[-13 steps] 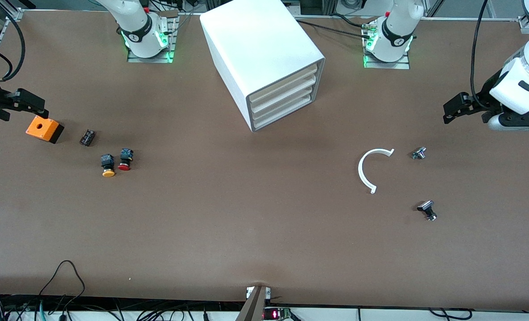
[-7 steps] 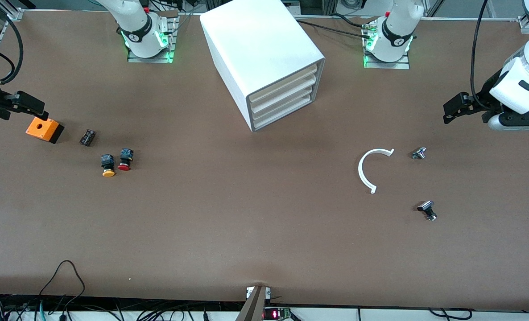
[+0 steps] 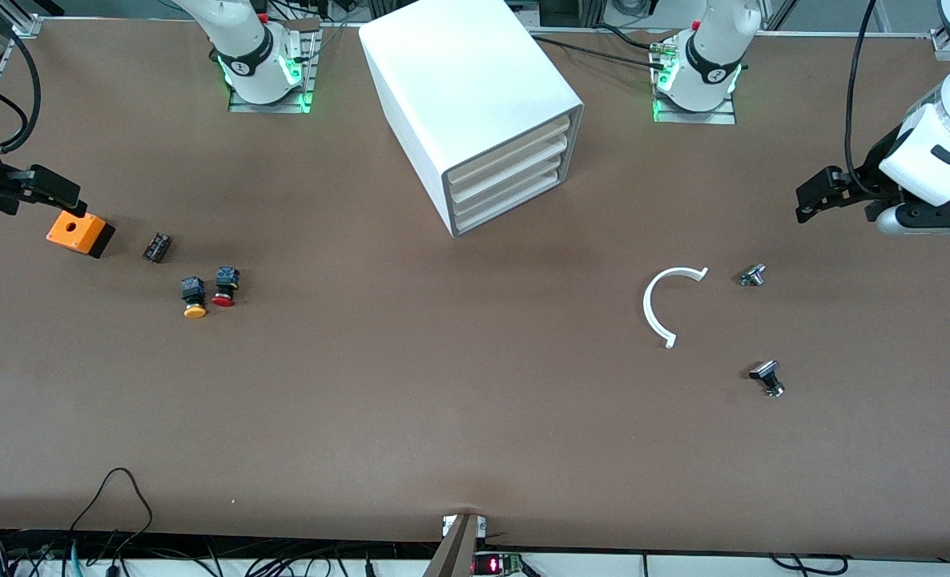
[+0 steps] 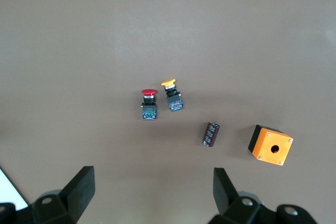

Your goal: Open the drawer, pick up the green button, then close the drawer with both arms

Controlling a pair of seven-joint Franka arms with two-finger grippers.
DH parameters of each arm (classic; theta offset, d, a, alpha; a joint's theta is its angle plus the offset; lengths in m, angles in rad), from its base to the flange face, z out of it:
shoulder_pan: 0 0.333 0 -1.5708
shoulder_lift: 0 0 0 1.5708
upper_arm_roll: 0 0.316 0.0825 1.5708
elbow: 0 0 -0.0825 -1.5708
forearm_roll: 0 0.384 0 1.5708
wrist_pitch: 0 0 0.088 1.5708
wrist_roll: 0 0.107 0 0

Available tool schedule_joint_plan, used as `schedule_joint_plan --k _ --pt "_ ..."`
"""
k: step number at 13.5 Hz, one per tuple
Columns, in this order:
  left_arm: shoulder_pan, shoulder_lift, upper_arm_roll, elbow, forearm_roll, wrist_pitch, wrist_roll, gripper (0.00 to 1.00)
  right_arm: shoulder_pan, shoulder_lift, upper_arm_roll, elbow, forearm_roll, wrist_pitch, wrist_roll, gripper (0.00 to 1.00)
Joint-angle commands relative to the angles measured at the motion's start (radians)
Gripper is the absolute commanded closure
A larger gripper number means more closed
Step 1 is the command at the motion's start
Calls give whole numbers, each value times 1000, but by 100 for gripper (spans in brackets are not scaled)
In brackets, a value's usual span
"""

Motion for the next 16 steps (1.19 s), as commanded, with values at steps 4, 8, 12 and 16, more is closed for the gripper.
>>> schedule_joint_plan --k 4,8,12,16 --pt "-2 20 6 37 -8 -14 10 0 14 0 11 5 9 5 14 0" --pt "-4 28 -3 45 -6 -13 4 0 48 33 11 54 3 8 12 0" --pt "-1 46 -1 43 -8 -16 7 0 42 66 7 88 20 -17 0 0" --pt "34 58 2 40 -216 -91 6 0 45 93 7 90 21 -20 15 0"
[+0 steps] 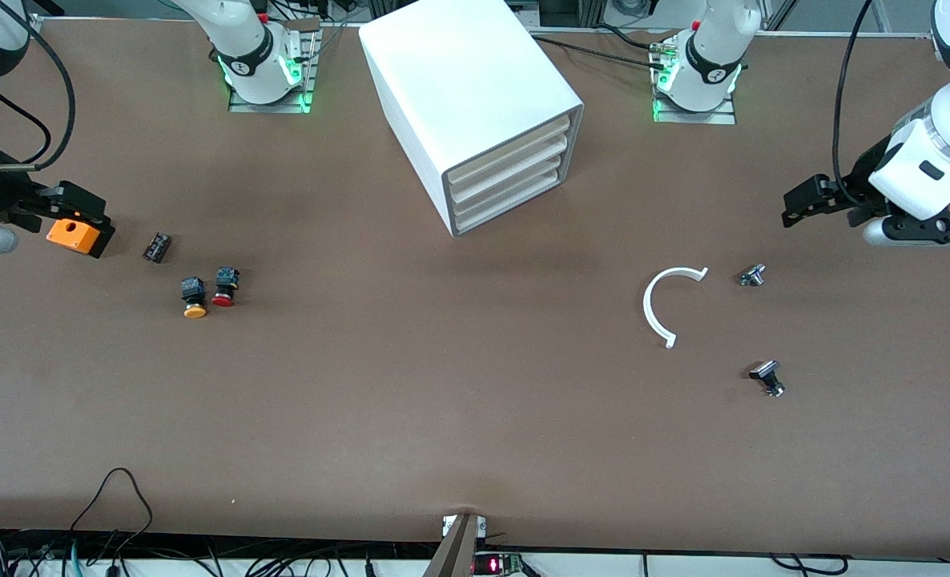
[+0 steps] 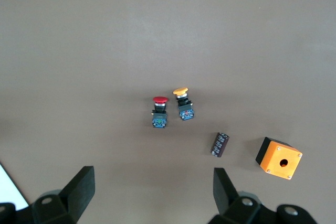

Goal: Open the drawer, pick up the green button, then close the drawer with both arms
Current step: 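Reach the left gripper to the drawer front of the white cabinet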

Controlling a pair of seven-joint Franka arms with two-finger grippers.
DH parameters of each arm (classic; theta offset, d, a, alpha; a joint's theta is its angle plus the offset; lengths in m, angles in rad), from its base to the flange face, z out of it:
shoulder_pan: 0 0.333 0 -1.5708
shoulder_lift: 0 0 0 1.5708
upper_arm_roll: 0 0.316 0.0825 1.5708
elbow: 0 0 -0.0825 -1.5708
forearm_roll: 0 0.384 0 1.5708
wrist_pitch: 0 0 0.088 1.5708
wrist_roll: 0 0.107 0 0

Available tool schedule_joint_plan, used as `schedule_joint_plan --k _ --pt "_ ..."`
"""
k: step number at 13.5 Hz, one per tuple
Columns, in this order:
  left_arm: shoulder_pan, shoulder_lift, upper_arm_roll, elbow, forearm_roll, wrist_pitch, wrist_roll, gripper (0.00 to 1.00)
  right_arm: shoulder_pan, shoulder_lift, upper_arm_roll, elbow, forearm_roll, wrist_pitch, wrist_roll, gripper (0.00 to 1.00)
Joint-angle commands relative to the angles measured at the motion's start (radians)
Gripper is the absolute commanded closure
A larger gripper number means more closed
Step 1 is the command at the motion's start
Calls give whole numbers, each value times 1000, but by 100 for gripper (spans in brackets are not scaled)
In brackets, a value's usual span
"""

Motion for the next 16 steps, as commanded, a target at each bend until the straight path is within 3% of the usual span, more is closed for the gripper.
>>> schedule_joint_plan --k 1,4,7,11,16 --pt "22 29 0 31 -78 -70 14 0 3 38 2 32 14 -24 9 0" --pt "7 77 -41 37 -81 -113 6 0 3 44 2 32 17 -22 -2 0" --pt "10 164 -53 26 -239 -144 23 0 1 44 0 32 85 -15 -6 0" --pt "7 320 -61 -17 -411 -136 32 0 44 39 25 34 90 -24 -45 0" --pt "-62 475 -66 -92 -563 -120 291 0 107 35 75 35 71 -116 -108 0"
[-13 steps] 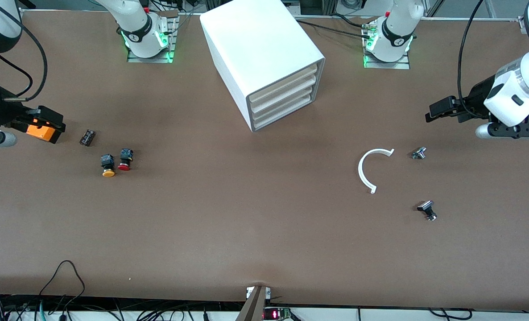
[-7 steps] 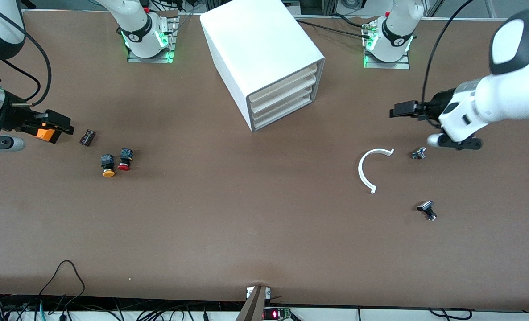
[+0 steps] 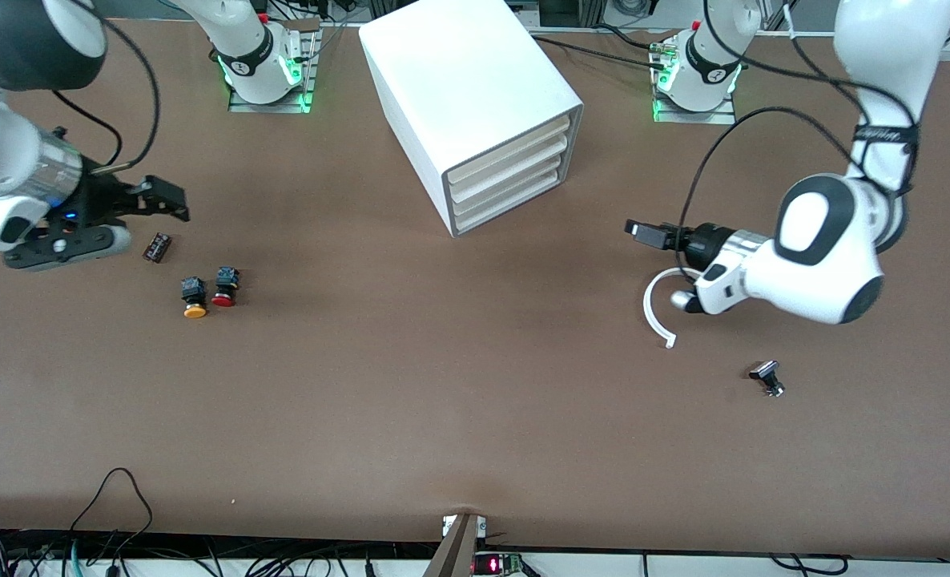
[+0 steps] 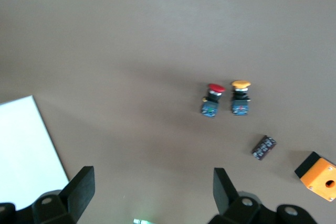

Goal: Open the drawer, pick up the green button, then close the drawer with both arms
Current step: 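Reach the left gripper to the drawer front of the white cabinet, then pull the drawer open with the left gripper while the right gripper rises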

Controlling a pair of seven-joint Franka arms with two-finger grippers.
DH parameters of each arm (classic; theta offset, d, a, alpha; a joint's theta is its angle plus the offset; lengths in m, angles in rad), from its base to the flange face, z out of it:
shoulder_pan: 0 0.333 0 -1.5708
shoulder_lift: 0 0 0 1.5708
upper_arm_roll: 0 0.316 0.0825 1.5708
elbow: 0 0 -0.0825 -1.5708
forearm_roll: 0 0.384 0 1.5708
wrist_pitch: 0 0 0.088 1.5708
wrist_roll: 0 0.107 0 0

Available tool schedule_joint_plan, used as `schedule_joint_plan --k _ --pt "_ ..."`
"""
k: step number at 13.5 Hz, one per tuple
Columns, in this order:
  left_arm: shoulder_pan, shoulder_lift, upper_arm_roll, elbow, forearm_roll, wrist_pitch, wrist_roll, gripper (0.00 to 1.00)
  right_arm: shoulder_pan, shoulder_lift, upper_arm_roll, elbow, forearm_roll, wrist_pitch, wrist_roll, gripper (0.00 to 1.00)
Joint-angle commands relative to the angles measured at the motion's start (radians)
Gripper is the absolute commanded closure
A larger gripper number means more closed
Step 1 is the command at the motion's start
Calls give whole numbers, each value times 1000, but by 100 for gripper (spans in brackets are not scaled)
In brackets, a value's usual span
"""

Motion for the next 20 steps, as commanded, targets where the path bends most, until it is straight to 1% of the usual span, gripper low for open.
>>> schedule_joint_plan --k 1,3,4,6,7,9,11,12,13,15,17,18,20 --pt "-40 43 0 -59 -94 34 193 0 22 -3 8 19 -9 -27 -29 0" --pt "-65 46 -12 -136 -149 100 333 0 53 -3 8 19 -62 -28 -37 0" --pt "-66 56 -34 -167 -175 138 392 0 56 -4 8 19 -79 -30 -38 0" --pt "-76 79 -74 -224 -214 222 544 0 62 -4 9 21 -82 -31 -38 0" --pt "-82 87 -83 -250 -233 265 619 0 62 -4 9 19 -81 -34 -41 0" --pt "-99 104 -95 -305 -316 307 725 1 62 -3 8 19 -78 -37 -41 0" --pt "-106 115 -118 -356 -407 331 810 8 62 -3 8 19 -81 -37 -79 0" --pt "-108 115 -130 -371 -428 339 832 15 61 -3 6 19 -81 -37 -106 0" --pt "-108 115 -144 -383 -441 341 833 21 61 -3 6 19 -82 -37 -115 0" --pt "-109 115 -160 -402 -453 345 833 37 61 -3 8 21 -82 -36 -115 0" --pt "-109 119 -181 -405 -453 348 835 44 65 -1 9 21 -96 -36 -121 0" --pt "-109 124 -186 -406 -453 353 835 50 65 -1 9 27 -96 -36 -130 0" --pt "-116 124 -212 -422 -453 405 835 58 64 0 8 27 -96 -36 -211 0"
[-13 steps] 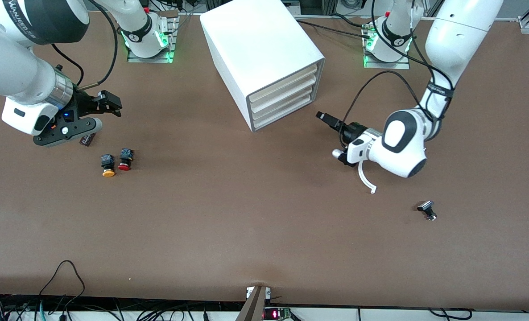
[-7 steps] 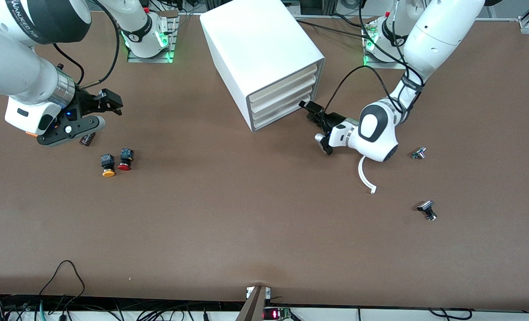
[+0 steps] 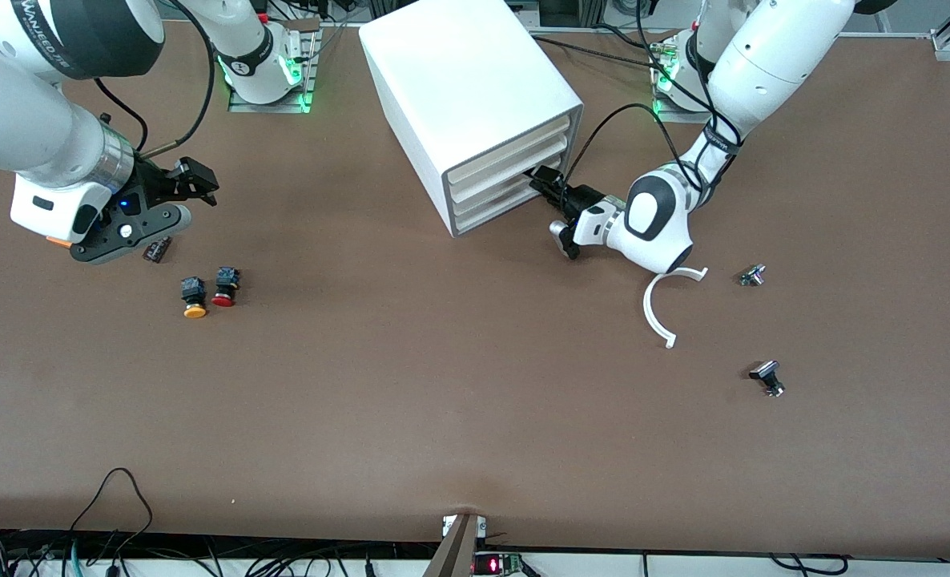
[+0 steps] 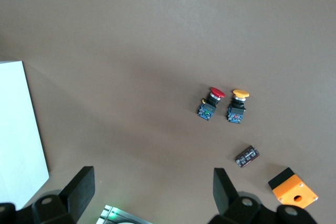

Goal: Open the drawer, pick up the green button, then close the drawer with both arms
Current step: 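Pull the drawer open with the left gripper while the right gripper rises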

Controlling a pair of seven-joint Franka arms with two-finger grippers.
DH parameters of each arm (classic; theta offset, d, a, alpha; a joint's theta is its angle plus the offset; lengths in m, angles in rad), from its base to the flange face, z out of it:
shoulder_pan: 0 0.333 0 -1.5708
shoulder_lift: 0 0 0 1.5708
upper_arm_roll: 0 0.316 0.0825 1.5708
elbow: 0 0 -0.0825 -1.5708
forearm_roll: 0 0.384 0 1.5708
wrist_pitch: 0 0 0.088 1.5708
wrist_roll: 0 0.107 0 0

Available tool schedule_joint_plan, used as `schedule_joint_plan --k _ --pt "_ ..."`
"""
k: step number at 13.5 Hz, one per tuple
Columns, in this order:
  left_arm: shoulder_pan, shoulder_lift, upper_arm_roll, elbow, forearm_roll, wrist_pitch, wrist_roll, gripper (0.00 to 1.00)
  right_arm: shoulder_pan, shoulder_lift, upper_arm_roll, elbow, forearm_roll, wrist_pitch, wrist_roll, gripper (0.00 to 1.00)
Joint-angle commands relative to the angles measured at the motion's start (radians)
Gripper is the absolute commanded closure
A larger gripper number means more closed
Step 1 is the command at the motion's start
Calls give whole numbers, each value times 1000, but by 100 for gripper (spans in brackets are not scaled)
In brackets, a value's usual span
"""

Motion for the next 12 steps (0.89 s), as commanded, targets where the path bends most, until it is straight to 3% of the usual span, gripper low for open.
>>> schedule_joint_plan --k 1,3,7,12 --pt "-6 0 -29 -26 -30 62 31 65 6 2 -2 19 -17 -16 -101 0" --pt "-12 9 -38 -29 -30 86 32 100 35 7 0 22 -39 -8 -94 0" --pt "2 6 -26 -19 -23 97 32 100 40 12 1 19 -67 65 -103 0" --pt "43 -14 102 81 -12 158 25 100 43 39 5 19 -4 157 -166 0"
